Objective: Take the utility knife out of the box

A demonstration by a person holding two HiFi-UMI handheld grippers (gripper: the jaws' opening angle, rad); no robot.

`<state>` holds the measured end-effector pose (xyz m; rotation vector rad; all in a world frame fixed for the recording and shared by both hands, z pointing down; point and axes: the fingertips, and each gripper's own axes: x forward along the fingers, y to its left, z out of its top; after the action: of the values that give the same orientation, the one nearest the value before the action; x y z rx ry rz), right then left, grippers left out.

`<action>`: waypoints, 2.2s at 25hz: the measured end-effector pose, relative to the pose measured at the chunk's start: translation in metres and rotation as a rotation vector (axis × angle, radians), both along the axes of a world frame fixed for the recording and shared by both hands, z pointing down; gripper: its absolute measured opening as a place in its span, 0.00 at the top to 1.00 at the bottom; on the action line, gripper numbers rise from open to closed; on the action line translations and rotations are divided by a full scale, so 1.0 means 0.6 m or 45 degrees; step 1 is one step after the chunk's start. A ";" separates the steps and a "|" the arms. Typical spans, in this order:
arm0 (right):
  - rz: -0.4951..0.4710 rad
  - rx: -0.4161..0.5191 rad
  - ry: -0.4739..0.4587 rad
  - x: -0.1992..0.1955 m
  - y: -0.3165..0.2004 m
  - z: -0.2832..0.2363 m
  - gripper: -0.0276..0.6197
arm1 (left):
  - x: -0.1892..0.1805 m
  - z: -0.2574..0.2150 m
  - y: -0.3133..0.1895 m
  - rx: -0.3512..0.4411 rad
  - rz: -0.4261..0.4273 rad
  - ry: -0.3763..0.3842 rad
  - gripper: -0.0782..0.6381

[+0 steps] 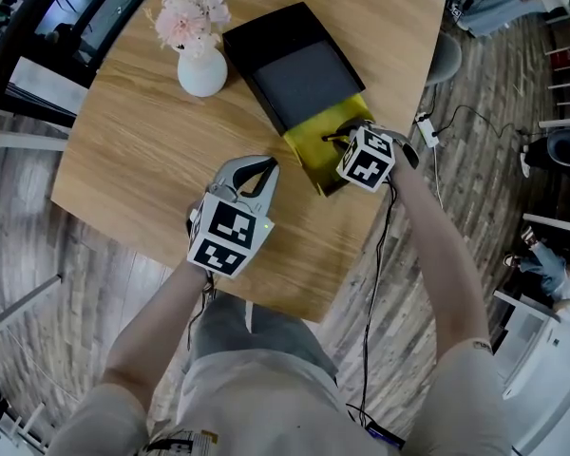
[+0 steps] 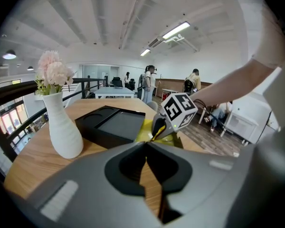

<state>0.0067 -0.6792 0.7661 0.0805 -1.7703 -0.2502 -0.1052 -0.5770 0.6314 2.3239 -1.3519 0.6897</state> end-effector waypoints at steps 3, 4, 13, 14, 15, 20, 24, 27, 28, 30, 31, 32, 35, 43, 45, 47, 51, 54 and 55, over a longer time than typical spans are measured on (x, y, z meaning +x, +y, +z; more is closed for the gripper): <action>0.051 0.006 -0.034 -0.004 0.002 -0.011 0.86 | 0.003 -0.006 0.008 0.004 0.010 -0.005 0.89; 0.065 0.016 -0.058 -0.006 0.003 -0.019 0.86 | 0.003 -0.009 0.010 0.007 0.014 -0.006 0.89; 0.275 0.108 -0.449 -0.023 0.010 -0.171 0.86 | 0.022 -0.074 0.024 0.092 0.039 -0.001 0.89; 0.308 0.118 -0.504 -0.021 0.011 -0.194 0.86 | 0.025 -0.085 0.026 0.105 0.046 -0.003 0.89; 0.339 0.126 -0.556 -0.019 0.014 -0.217 0.86 | 0.030 -0.096 0.029 0.119 0.053 -0.005 0.89; 0.395 0.209 -0.746 -0.003 0.036 -0.323 0.86 | 0.050 -0.161 0.045 0.193 0.090 -0.010 0.89; 0.483 0.247 -0.894 0.015 0.056 -0.411 0.86 | 0.057 -0.222 0.054 0.268 0.111 -0.011 0.89; 0.528 0.294 -0.974 0.036 0.073 -0.473 0.86 | 0.068 -0.261 0.064 0.320 0.129 -0.017 0.89; 0.542 0.308 -0.999 0.045 0.078 -0.494 0.86 | 0.073 -0.272 0.069 0.334 0.137 -0.022 0.89; 0.569 0.335 -1.049 0.060 0.089 -0.537 0.86 | 0.084 -0.296 0.081 0.363 0.157 -0.033 0.89; 0.583 0.350 -1.075 0.067 0.096 -0.558 0.86 | 0.089 -0.309 0.087 0.379 0.165 -0.037 0.89; 0.597 0.365 -1.101 0.075 0.104 -0.579 0.86 | 0.094 -0.322 0.093 0.396 0.172 -0.039 0.89; 0.648 0.397 -1.204 0.097 0.136 -0.637 0.86 | 0.108 -0.362 0.113 0.452 0.192 -0.047 0.89; 0.752 0.450 -1.439 0.136 0.237 -0.735 0.86 | 0.130 -0.463 0.162 0.593 0.220 -0.037 0.89; 0.769 0.462 -1.477 0.144 0.265 -0.749 0.86 | 0.137 -0.484 0.175 0.624 0.229 -0.026 0.89; 0.786 0.469 -1.515 0.151 0.293 -0.763 0.86 | 0.142 -0.503 0.188 0.650 0.237 -0.018 0.89; 0.801 0.454 -1.565 0.158 0.346 -0.782 0.86 | 0.150 -0.529 0.218 0.685 0.260 -0.013 0.89; 0.798 0.436 -1.571 0.159 0.379 -0.786 0.86 | 0.155 -0.539 0.243 0.700 0.277 -0.023 0.89; 0.805 0.431 -1.579 0.161 0.389 -0.786 0.86 | 0.156 -0.543 0.252 0.709 0.280 -0.018 0.89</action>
<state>0.1031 -0.4461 0.2946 1.2391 -2.7573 -0.0020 -0.0117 -0.4255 0.3054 2.9407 -1.4483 0.4234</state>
